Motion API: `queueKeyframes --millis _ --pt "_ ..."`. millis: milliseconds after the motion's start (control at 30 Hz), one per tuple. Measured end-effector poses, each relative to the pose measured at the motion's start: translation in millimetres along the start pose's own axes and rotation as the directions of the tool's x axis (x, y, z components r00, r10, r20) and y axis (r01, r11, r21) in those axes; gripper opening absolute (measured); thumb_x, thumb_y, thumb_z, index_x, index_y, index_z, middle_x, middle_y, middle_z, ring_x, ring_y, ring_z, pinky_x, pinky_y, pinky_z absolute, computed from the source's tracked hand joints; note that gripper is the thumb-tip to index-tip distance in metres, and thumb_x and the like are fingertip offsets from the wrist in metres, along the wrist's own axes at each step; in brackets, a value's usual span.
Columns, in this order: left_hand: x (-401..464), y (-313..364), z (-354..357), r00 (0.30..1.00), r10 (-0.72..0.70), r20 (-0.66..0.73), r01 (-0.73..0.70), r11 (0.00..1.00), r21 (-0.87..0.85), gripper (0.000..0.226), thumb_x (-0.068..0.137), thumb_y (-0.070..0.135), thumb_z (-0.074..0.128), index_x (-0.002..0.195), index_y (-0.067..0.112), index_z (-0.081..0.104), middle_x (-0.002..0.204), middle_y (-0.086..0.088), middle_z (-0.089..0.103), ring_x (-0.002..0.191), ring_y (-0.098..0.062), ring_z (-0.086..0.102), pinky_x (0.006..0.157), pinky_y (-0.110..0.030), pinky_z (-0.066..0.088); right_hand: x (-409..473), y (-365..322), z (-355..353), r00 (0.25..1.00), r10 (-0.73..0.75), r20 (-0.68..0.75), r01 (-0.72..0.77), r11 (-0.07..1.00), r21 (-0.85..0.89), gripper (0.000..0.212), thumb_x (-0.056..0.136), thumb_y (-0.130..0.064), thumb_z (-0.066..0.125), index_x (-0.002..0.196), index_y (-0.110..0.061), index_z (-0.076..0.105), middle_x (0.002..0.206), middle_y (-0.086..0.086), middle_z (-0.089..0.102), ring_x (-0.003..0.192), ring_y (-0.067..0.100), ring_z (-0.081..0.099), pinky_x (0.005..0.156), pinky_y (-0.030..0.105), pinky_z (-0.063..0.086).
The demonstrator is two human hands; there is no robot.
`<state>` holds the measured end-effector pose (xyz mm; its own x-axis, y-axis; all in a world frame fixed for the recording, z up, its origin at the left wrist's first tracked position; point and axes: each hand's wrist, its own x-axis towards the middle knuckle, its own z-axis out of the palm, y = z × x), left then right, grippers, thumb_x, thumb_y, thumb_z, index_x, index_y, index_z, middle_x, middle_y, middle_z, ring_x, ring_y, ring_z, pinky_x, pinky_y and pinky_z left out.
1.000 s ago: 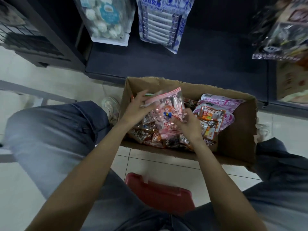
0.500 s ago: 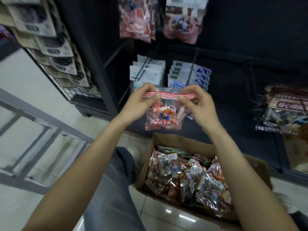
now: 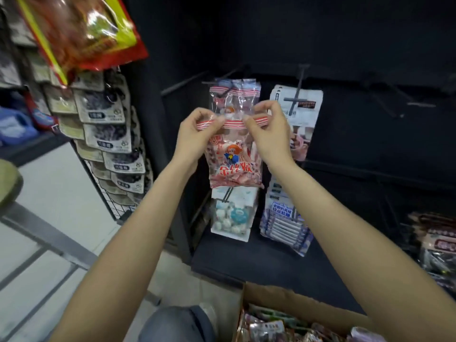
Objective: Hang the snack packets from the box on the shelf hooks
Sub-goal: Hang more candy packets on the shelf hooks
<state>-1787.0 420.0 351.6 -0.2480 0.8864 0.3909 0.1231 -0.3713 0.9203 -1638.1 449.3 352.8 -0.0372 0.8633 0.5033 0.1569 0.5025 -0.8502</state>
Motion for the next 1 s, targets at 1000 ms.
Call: queueKeyframes --millis 1000 --pt "153 -53 8 0.977 0.151 -0.150 -0.055 0.859 0.508 0.022 0.083 0.040 0.069 0.096 0.021 0.065 0.090 0.009 0.069 0.086 -0.008 0.064 0.080 -0.031 0.053 106 61 42 0.881 -0.255 0.399 0.420 0.032 -0.907 0.067 0.098 -0.037 0.047 0.152 -0.017 0.014 0.160 0.008 0.008 0.148 0.029 0.003 0.117 0.051 0.004"
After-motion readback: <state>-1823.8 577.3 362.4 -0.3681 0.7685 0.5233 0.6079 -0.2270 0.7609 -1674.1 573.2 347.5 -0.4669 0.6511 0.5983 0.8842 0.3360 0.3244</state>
